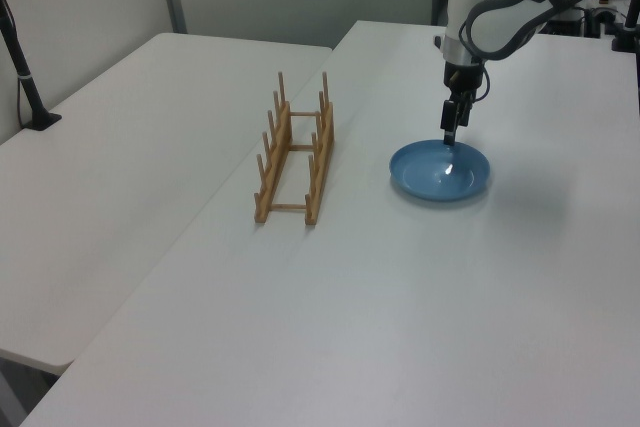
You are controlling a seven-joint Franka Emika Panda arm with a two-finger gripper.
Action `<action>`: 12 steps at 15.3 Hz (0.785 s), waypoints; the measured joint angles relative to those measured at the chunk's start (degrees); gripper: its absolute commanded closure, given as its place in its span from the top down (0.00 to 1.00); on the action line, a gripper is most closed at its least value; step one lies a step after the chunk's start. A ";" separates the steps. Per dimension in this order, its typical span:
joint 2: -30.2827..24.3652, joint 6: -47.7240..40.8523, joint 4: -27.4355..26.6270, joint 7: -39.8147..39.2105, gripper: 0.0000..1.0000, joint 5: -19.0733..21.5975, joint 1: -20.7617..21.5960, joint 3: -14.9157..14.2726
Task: Place plate in plate rack
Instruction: 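Lower the gripper and pinch the plate rim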
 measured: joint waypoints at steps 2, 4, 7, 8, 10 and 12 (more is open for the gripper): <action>0.45 0.34 0.06 1.01 0.47 0.00 0.19 0.00; 0.73 0.34 0.06 1.47 0.35 0.00 0.23 0.01; 1.23 0.34 0.06 1.70 0.11 0.00 0.25 0.01; 1.45 0.34 0.06 1.70 0.00 0.00 0.26 0.02; 1.66 0.38 0.22 1.70 0.00 0.00 0.34 0.05; 1.34 0.38 1.04 1.70 0.00 0.00 0.36 0.06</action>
